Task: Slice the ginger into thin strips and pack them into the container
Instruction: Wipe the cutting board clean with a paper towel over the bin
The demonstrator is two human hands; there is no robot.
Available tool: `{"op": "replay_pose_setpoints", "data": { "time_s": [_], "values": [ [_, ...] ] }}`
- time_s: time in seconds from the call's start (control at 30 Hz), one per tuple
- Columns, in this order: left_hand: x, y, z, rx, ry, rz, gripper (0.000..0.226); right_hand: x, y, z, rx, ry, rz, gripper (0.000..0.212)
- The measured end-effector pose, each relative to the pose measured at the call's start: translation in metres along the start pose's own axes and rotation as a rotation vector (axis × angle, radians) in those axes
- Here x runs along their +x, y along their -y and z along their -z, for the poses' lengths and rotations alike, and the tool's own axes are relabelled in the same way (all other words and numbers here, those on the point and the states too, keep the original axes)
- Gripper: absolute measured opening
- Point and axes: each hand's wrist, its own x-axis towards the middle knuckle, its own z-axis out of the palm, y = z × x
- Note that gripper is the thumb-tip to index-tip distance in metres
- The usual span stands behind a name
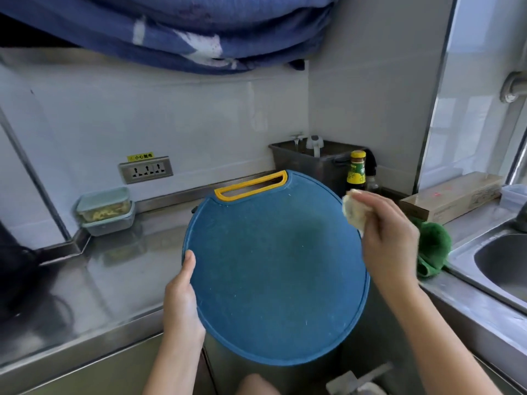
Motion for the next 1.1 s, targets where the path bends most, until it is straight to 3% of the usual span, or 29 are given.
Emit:
{"op": "replay_pose_setpoints", "data": {
  "time_s": [0.17,0.33,0.43,0.57,0.67,0.73,1.0,1.1],
  "values": [
    [0.002,-0.010,-0.008,0.179,0.072,0.006,0.030,0.006,0.048,-0.060,0.061,0.142,0.182,0.052],
    [0.004,-0.021,-0.016,0.394,0.174,-0.057,0.060,-0.031,0.062,-0.100,0.030,0.400,0.368,0.061],
    [0.005,-0.024,-0.013,0.555,0.214,-0.093,0.070,-0.048,0.041,-0.089,0.038,0.366,0.249,0.074],
    [-0.002,-0.033,-0.009,0.573,0.224,-0.111,0.063,-0.089,-0.022,-0.048,-0.144,0.342,-0.221,0.081],
    [-0.005,-0.043,-0.011,0.585,0.192,-0.109,0.036,-0.118,-0.067,-0.005,-0.481,0.539,-0.624,0.050],
    [-0.005,-0.047,-0.014,0.616,0.200,-0.100,0.033,-0.122,-0.075,0.011,-0.577,0.552,-0.755,0.040],
    [0.001,-0.046,-0.015,0.553,0.118,-0.058,0.032,-0.057,-0.037,0.005,-0.495,0.363,-0.453,0.033],
    [0.013,-0.057,0.005,0.447,0.047,-0.031,0.028,-0.040,-0.024,0.003,-0.489,0.352,-0.452,0.032]
  ]
}}
